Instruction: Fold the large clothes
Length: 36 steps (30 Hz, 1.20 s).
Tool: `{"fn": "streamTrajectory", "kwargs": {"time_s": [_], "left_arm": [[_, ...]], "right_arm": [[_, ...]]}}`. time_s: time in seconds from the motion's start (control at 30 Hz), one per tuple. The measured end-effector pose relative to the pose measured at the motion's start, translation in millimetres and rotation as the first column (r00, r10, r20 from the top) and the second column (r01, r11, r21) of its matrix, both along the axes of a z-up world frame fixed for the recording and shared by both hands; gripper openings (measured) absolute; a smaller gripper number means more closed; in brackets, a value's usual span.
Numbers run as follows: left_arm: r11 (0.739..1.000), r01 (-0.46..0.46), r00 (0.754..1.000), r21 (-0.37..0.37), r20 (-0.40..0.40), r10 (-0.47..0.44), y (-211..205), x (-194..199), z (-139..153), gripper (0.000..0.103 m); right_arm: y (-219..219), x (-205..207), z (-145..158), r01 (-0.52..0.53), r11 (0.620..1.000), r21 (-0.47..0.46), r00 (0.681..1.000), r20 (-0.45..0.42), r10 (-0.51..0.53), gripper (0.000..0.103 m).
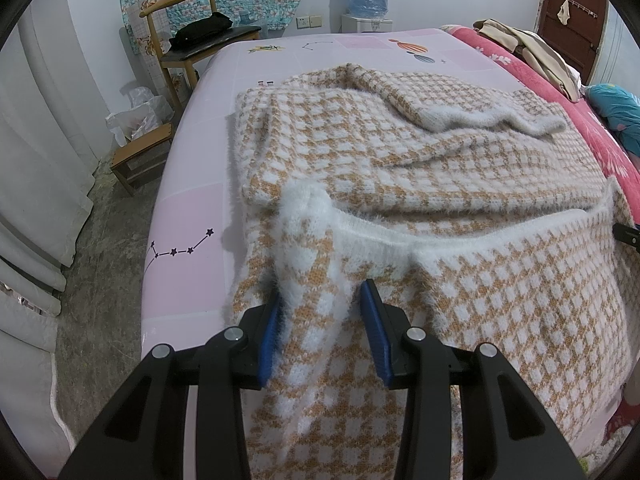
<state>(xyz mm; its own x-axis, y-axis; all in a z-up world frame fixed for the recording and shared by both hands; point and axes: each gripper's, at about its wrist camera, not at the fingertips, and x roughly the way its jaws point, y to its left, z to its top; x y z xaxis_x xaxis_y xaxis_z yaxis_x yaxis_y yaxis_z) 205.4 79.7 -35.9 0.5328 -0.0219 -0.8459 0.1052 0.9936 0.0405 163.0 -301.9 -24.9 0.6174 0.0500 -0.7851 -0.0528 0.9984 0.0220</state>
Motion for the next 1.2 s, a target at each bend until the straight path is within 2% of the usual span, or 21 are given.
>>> {"fn": "streamTrajectory", "kwargs": {"time_s": [0.5,0.67,0.9,1.2], "left_arm": [[1.0,-0.002,1.0,0.004,0.001,0.002,-1.3,-1.8,-0.2,0.038],[0.999,0.005,1.0,0.038,0.022,-0.006,0.0,-4.4,1.8,0.037],[0.995,0.025,0.997,0.099,0.066,-0.031,-5.5,-9.9,13.2,0.022],[0.995,0.036,0.99,0.096,0.133,-0.048,6.2,-15.7,29.6,0.016]], "right_arm": [[-0.3,0.6,1.0,0.002,1.0,0.001,1.0,0.003,-0.002,0.016],[-0.2,-3.0,3.4,0.006,1.0,-0.008,1.0,0.021,-0.006,0.011],[-2.5,-12.1,9.0,0.011,1.0,-0.005,0.998,0.054,-0.01,0.007],[-3.6,-25.6,20.7,0.026,0.999,0.034,0.995,0.097,-0.03,0.006]]}}
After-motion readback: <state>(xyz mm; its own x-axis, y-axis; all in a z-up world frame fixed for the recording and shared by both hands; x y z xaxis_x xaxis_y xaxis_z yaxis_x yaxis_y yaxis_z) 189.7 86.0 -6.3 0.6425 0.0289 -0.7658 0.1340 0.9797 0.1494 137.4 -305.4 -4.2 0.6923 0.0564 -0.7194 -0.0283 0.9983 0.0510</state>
